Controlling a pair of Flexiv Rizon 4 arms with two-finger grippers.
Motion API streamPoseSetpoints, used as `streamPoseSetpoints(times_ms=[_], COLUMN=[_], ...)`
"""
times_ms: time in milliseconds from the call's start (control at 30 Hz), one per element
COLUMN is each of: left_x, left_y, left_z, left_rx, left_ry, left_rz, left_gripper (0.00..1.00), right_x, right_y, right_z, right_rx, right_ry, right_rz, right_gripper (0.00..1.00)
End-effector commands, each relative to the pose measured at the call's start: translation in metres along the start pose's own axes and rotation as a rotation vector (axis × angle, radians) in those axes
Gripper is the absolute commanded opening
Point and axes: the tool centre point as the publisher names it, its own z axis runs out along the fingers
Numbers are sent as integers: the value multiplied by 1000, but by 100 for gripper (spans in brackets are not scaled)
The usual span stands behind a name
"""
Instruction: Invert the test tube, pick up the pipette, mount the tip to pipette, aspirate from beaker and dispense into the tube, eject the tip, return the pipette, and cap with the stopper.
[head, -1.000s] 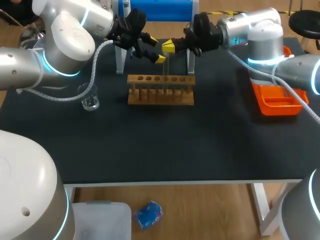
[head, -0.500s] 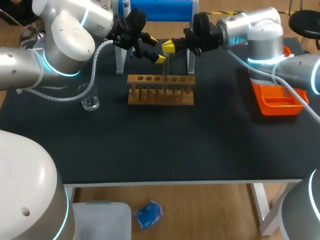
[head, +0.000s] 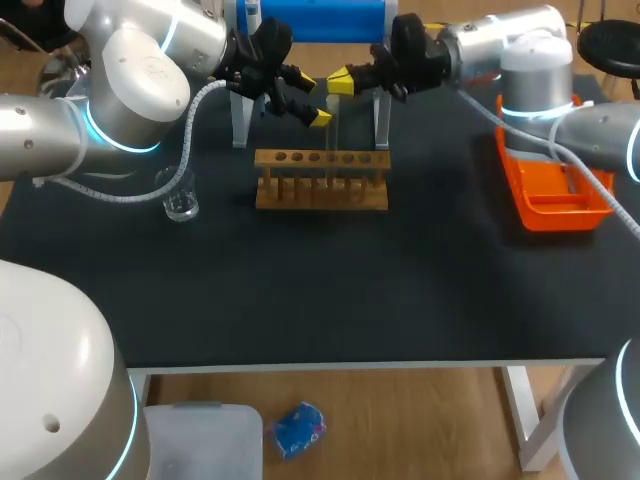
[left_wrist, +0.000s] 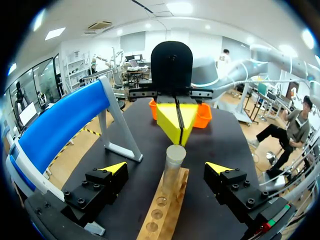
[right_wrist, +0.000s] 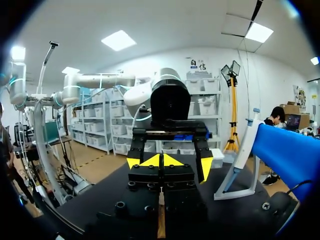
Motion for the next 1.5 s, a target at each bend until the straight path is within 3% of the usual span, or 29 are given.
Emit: streamPoseSetpoints(times_ms=[33,100,167,200,467,833,1200,1500], left_x=[-1,-1,-1,-1,0,0,-2,-6], left_y=[-1,-1,-1,-1,7,25,47,60], left_z=[-1,-1,-1,-1,-19,-75,-124,-153], left_rx=[-4,-4,-4,-4,-13,-40,-14,-4], left_ry=[4,4,4,4,-42,-198,-336,-430], left_rz=[-1,-1,-1,-1,-56,-111,-191,-244], left_gripper=[100,100,100,100,100,100,100,100], right_x=[10,14,19,21,44,81,119,159], right_y=[13,14,13,13,1,-12,-25,-30], right_z=[-11,-16,-24,-27,-56,-100,-148,-184], right_rx=[62,92,120,136,231,334,353,306], right_ry=[-48,-69,-100,-116,-230,-384,-531,-624], right_rz=[22,33,55,65,120,132,100,81], right_gripper=[0,4,47,100,100,100,100,100])
